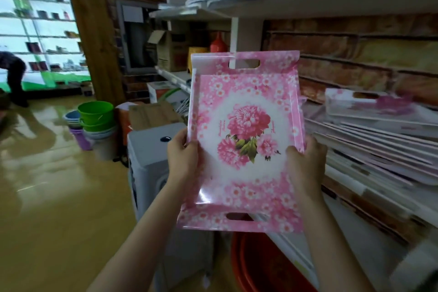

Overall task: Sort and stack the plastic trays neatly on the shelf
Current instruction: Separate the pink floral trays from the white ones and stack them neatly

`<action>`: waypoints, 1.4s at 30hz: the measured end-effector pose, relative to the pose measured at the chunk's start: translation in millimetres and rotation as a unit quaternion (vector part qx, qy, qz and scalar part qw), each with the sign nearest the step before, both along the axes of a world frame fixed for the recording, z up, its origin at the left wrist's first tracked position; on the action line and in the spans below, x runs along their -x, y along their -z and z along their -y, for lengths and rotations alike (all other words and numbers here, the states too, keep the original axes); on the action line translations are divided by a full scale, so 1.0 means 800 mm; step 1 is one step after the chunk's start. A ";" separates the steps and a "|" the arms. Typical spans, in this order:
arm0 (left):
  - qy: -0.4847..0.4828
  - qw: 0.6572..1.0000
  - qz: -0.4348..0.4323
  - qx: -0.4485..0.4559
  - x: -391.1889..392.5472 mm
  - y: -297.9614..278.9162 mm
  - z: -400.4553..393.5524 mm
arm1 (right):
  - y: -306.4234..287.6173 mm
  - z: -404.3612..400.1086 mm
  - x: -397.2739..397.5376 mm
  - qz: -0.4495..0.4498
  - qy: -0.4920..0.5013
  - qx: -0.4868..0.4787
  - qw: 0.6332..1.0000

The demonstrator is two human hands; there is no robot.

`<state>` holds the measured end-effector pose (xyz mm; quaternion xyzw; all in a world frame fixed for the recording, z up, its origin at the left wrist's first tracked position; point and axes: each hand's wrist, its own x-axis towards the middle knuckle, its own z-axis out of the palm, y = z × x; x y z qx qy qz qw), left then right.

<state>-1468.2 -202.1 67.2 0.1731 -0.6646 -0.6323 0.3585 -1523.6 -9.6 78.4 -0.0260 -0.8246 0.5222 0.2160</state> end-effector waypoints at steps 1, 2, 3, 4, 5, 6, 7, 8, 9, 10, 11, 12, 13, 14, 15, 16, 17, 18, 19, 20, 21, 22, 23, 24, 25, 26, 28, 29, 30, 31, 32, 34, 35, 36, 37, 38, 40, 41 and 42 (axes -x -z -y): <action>-0.010 1.000 0.007 0.008 0.017 0.003 0.015 | 0.001 0.015 0.016 0.001 -0.009 -0.009 1.000; -0.016 1.000 0.012 0.014 0.035 0.005 0.030 | 0.001 0.028 0.034 0.002 -0.019 -0.016 1.000; -0.019 1.000 0.015 0.016 0.056 0.006 0.044 | 0.000 0.041 0.053 0.005 -0.026 -0.020 0.999; -0.019 1.000 0.019 0.017 0.077 0.006 0.057 | -0.002 0.053 0.072 0.010 -0.031 -0.022 0.999; -0.018 0.999 0.025 0.018 0.098 0.005 0.069 | -0.005 0.063 0.092 0.018 -0.033 -0.025 0.999; -0.019 0.999 0.032 0.019 0.120 0.002 0.081 | -0.010 0.074 0.110 0.025 -0.033 -0.029 0.999; -0.019 0.999 0.038 0.018 0.141 -0.001 0.091 | -0.015 0.083 0.128 0.031 -0.032 -0.038 0.998; -0.018 0.999 0.041 0.015 0.161 -0.005 0.101 | -0.019 0.091 0.145 0.034 -0.036 -0.046 0.998; -0.011 0.999 0.043 0.013 0.181 -0.011 0.110 | -0.023 0.099 0.163 0.033 -0.043 -0.052 0.997; -0.001 0.999 0.045 0.012 0.201 -0.016 0.119 | -0.027 0.106 0.180 0.032 -0.052 -0.057 0.996; 0.009 0.999 0.046 0.010 0.218 -0.020 0.127 | -0.031 0.112 0.196 0.033 -0.059 -0.060 0.996; 0.016 0.999 0.050 0.009 0.234 -0.022 0.134 | -0.035 0.117 0.209 0.035 -0.062 -0.062 0.996; 0.023 0.998 0.053 0.006 0.249 -0.025 0.140 | -0.038 0.122 0.221 0.036 -0.064 -0.064 0.995; 0.033 0.998 0.054 0.003 0.264 -0.028 0.145 | -0.041 0.126 0.233 0.039 -0.066 -0.067 0.995; 0.046 0.997 0.055 0.000 0.280 -0.031 0.151 | -0.045 0.129 0.244 0.043 -0.066 -0.072 0.994; 0.061 0.997 0.055 -0.006 0.296 -0.037 0.156 | -0.049 0.134 0.255 0.048 -0.062 -0.081 0.994; 0.077 0.995 0.057 -0.014 0.313 -0.043 0.162 | -0.053 0.138 0.266 0.046 -0.055 -0.094 0.993; 0.092 0.994 0.060 -0.018 0.332 -0.050 0.168 | -0.057 0.143 0.279 0.042 -0.048 -0.107 0.992; 0.110 0.992 0.064 -0.018 0.350 -0.057 0.174 | -0.062 0.147 0.292 0.040 -0.042 -0.118 0.991; 0.130 0.989 0.072 -0.013 0.367 -0.065 0.179 | -0.067 0.151 0.305 0.046 -0.037 -0.122 0.991; 0.148 0.986 0.082 -0.001 0.385 -0.073 0.185 | -0.073 0.154 0.317 0.058 -0.033 -0.124 0.990; 0.163 0.982 0.093 0.016 0.403 -0.081 0.192 | -0.079 0.156 0.329 0.075 -0.033 -0.124 0.989; 0.173 0.979 0.105 0.036 0.420 -0.087 0.198 | -0.084 0.158 0.343 0.092 -0.037 -0.124 0.987; 0.184 0.975 0.112 0.054 0.437 -0.093 0.205 | -0.090 0.159 0.355 0.110 -0.041 -0.130 0.985; 0.201 0.970 0.117 0.071 0.453 -0.099 0.210 | -0.096 0.160 0.368 0.126 -0.045 -0.139 0.981; 0.223 0.964 0.118 0.082 0.467 -0.106 0.214 | -0.102 0.161 0.380 0.140 -0.057 -0.144 0.978; 0.260 0.952 0.119 0.106 0.491 -0.119 0.218 | -0.111 0.161 0.402 0.164 -0.074 -0.139 0.974; 0.269 0.947 0.122 0.125 0.502 -0.125 0.218 | -0.115 0.158 0.416 0.175 -0.077 -0.133 0.973; 0.276 0.943 0.125 0.138 0.511 -0.131 0.217 | -0.119 0.154 0.425 0.195 -0.075 -0.125 0.970; 0.282 0.940 0.129 0.139 0.521 -0.135 0.215 | -0.124 0.149 0.433 0.218 -0.082 -0.105 0.967; 0.289 0.940 0.132 0.124 0.532 -0.137 0.213 | -0.128 0.145 0.441 0.242 -0.085 -0.094 0.962; 0.313 0.938 0.137 0.068 0.550 -0.136 0.208 | -0.135 0.136 0.456 0.289 -0.075 -0.105 0.949; 0.327 0.935 0.135 0.035 0.558 -0.134 0.204 | -0.137 0.131 0.464 0.302 -0.069 -0.116 0.944; 0.340 0.931 0.134 0.010 0.565 -0.131 0.200 | -0.141 0.128 0.470 0.310 -0.065 -0.133 0.939; 0.352 0.927 0.132 -0.015 0.572 -0.128 0.197 | -0.143 0.123 0.478 0.313 -0.062 -0.150 0.936; 0.361 0.922 0.133 -0.032 0.579 -0.125 0.193 | -0.145 0.119 0.484 0.320 -0.063 -0.165 0.931; 0.373 0.915 0.144 -0.051 0.594 -0.121 0.188 | -0.146 0.111 0.496 0.337 -0.063 -0.191 0.920; 0.381 0.911 0.151 -0.052 0.603 -0.118 0.185 | -0.146 0.107 0.502 0.343 -0.066 -0.206 0.914; 0.385 0.908 0.159 -0.050 0.609 -0.115 0.184 | -0.145 0.102 0.508 0.347 -0.071 -0.208 0.912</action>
